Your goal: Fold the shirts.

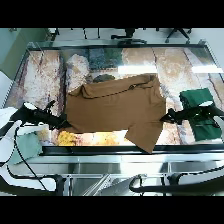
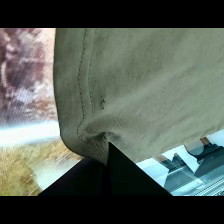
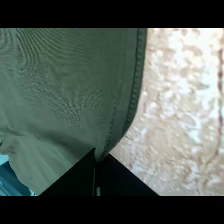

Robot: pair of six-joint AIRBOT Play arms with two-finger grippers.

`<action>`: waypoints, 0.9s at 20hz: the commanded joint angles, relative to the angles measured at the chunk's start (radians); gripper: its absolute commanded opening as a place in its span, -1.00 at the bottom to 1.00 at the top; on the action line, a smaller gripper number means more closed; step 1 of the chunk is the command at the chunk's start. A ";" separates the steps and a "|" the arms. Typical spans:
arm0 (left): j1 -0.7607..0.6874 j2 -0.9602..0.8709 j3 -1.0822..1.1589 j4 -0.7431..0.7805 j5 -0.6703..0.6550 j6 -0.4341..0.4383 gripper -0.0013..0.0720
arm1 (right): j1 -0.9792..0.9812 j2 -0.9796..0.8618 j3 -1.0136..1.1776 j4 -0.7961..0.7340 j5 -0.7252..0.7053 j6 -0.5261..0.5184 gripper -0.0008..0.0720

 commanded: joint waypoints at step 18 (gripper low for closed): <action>0.500 0.811 0.962 -0.649 -0.032 0.063 -0.94 | -0.205 0.654 1.022 0.330 -0.095 -0.072 -0.93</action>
